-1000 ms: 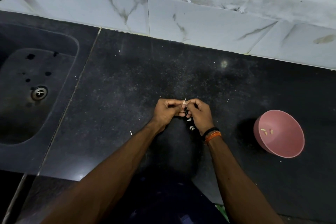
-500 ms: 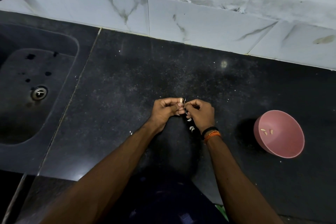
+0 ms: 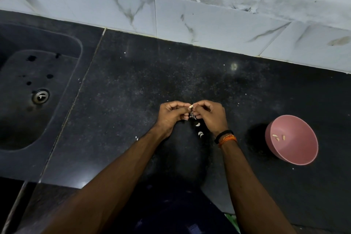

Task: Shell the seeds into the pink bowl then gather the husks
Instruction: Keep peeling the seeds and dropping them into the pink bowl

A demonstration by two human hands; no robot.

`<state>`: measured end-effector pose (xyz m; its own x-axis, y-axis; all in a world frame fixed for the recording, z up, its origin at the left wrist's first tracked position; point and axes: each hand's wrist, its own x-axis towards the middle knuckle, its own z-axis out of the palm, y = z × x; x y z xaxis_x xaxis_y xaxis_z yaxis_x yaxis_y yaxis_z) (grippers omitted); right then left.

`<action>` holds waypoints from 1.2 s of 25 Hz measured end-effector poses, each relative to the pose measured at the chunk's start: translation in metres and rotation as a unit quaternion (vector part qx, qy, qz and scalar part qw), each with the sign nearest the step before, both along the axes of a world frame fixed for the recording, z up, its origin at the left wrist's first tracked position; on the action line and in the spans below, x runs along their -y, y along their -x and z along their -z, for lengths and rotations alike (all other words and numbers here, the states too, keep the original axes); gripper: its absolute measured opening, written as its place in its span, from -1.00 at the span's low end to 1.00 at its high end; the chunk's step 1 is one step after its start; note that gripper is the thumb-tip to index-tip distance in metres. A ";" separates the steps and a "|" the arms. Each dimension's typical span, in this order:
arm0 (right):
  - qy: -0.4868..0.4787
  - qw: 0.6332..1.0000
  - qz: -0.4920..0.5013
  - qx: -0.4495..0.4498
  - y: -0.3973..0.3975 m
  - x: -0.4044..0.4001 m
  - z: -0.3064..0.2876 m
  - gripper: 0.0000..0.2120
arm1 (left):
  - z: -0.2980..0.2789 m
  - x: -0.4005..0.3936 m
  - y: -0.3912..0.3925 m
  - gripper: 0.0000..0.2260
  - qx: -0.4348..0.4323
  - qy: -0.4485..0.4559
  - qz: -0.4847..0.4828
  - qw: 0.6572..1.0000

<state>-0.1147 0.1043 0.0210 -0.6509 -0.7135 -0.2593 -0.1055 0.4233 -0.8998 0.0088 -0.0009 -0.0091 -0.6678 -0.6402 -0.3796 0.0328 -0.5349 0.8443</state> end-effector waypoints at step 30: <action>-0.001 0.997 -0.074 -0.031 0.004 -0.003 0.006 -0.87 | -0.008 0.006 0.003 -0.92 0.046 -0.069 0.004 0.997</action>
